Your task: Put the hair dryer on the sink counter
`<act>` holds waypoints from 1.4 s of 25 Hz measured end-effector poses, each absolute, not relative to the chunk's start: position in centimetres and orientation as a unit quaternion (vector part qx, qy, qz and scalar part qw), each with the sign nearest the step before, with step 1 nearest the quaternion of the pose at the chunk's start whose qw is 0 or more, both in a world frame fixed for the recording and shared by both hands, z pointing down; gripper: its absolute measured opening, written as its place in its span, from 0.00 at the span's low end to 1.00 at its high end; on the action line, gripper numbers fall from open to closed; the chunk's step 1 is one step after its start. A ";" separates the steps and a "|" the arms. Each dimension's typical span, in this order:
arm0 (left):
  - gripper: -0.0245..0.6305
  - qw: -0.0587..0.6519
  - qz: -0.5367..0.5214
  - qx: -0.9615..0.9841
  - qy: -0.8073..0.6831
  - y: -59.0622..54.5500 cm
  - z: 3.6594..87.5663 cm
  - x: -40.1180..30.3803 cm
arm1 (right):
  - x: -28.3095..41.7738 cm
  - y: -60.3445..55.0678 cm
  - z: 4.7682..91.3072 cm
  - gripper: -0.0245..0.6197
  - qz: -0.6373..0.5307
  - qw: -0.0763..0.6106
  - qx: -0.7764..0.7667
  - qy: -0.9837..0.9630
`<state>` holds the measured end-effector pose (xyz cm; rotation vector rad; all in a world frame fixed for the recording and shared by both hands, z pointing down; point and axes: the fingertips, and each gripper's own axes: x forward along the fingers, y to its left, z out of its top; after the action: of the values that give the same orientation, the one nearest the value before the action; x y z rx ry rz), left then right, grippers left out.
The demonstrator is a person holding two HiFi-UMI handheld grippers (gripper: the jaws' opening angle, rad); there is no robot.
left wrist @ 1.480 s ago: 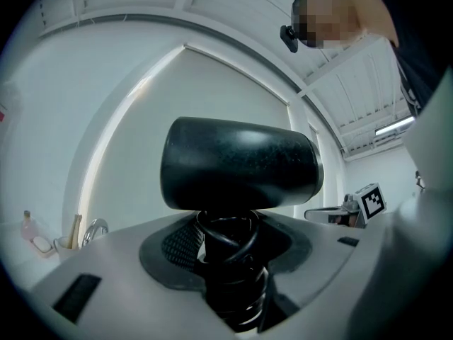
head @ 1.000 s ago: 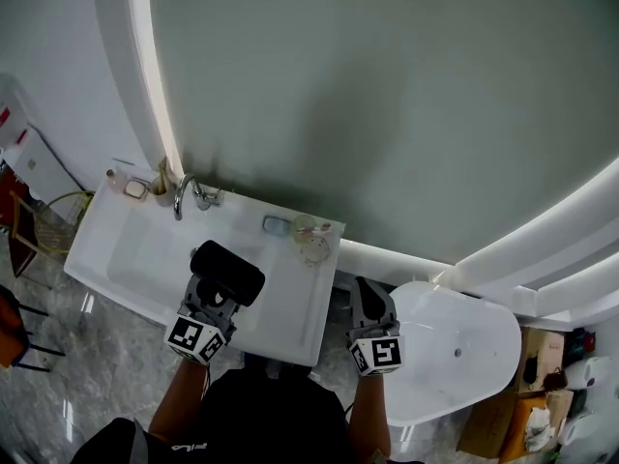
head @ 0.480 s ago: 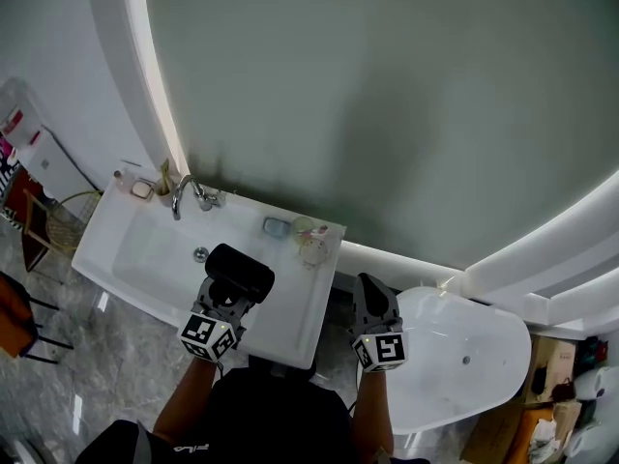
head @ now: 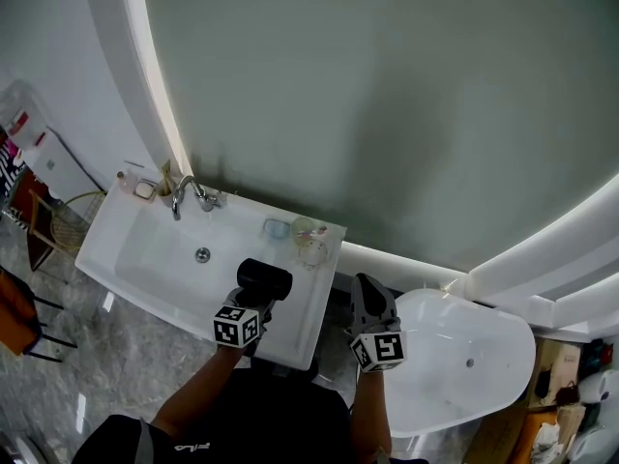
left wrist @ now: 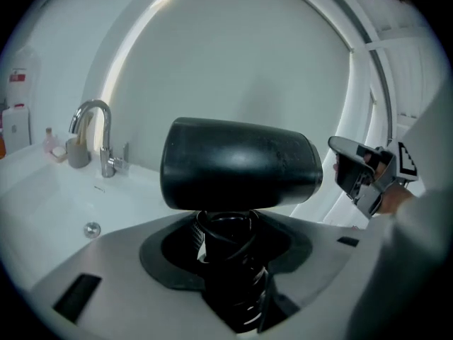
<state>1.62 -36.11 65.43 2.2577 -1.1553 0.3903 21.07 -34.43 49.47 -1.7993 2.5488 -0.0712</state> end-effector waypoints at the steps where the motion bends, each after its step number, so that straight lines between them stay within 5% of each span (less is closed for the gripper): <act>1: 0.37 0.295 0.158 0.839 -0.430 -36.3 66.6 2.0 | 21.3 -34.4 49.6 0.09 -0.026 0.012 -0.579 0.815; 15: 0.37 0.397 0.377 0.728 -0.412 -36.2 80.7 5.9 | 23.8 -33.6 50.5 0.09 -0.046 0.023 -0.595 0.802; 35: 0.37 0.407 0.449 0.684 -0.406 -37.3 85.6 7.5 | 25.4 -34.9 51.7 0.09 -0.058 0.015 -0.597 0.800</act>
<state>7.53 -37.35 85.60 1.7237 -1.0236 1.1331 25.38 -34.94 51.70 -1.8576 2.4891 -0.1814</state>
